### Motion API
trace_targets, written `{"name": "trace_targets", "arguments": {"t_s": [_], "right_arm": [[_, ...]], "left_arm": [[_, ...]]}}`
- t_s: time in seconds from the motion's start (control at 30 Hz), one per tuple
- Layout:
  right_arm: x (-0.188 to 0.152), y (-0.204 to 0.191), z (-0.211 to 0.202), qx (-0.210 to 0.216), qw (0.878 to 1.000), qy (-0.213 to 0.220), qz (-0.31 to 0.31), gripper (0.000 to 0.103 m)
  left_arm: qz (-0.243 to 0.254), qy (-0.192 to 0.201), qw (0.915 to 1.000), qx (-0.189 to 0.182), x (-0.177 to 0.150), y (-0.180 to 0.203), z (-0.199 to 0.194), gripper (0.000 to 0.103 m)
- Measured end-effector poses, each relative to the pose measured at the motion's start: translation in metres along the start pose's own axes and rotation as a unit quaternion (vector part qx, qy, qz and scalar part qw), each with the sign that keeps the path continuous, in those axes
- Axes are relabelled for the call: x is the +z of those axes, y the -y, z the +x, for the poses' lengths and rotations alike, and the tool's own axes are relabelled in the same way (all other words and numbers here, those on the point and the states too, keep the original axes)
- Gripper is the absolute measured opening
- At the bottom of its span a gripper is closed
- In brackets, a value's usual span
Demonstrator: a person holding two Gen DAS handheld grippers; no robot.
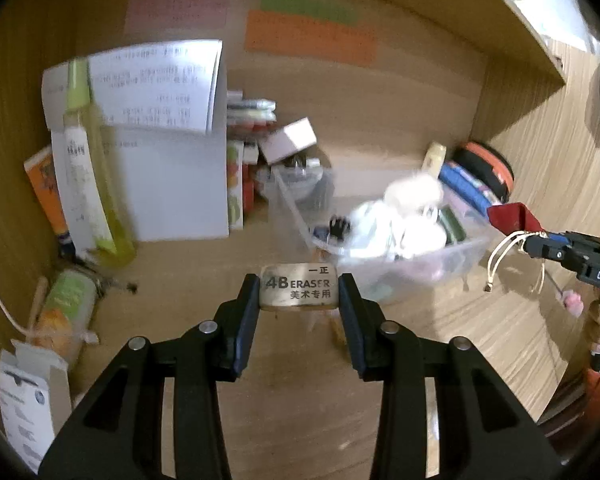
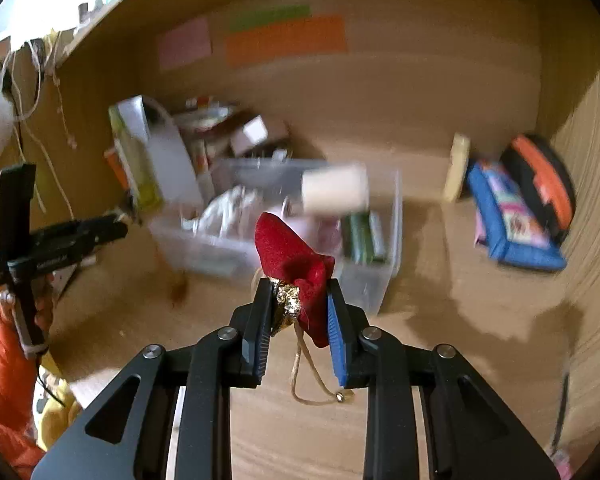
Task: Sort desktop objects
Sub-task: 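Carry the eraser and red pouch into the clear box and open both tools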
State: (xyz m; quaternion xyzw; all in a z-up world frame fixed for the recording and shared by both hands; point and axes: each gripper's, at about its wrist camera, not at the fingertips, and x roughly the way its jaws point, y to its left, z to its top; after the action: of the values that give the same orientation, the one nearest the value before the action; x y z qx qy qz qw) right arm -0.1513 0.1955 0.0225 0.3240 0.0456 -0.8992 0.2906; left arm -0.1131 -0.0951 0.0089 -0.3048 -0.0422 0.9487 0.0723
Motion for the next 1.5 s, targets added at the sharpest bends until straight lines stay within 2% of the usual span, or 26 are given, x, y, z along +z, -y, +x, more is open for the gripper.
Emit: {"name": "trace_targets", "arguments": {"t_s": [0.2, 0.47, 0.77, 1.0, 1.2, 1.37, 1.5], "right_arm": [[0.034, 0.006, -0.003, -0.017, 0.999, 0.039, 0.002, 0.023], [0.057, 0.016, 0.014, 0.003, 0.998, 0.053, 0.03, 0.023], [0.043, 0.027, 0.071, 0.02, 0.998, 0.0, 0.055, 0.023], [0.035, 0.03, 0.084, 0.026, 0.998, -0.025, 0.057, 0.023], [0.032, 0.034, 0.09, 0.023, 0.997, -0.038, 0.065, 0.026], [0.031, 0.034, 0.09, 0.017, 0.997, -0.037, 0.065, 0.027], [0.031, 0.03, 0.088, 0.037, 0.997, -0.031, 0.062, 0.032]], "left_arm": [[0.0, 0.026, 0.9996, 0.005, 0.026, 0.0, -0.003, 0.039], [-0.004, 0.039, 0.9992, 0.005, 0.058, -0.001, 0.013, 0.039], [-0.021, -0.006, 0.9996, -0.018, 0.077, 0.006, 0.071, 0.039], [-0.013, -0.052, 0.9984, -0.016, 0.076, 0.016, 0.118, 0.039], [-0.004, -0.07, 0.9974, -0.017, 0.068, 0.02, 0.128, 0.039], [0.004, -0.066, 0.9977, -0.017, 0.065, 0.021, 0.129, 0.039], [0.011, -0.062, 0.9979, -0.017, 0.066, 0.025, 0.13, 0.039]]}}
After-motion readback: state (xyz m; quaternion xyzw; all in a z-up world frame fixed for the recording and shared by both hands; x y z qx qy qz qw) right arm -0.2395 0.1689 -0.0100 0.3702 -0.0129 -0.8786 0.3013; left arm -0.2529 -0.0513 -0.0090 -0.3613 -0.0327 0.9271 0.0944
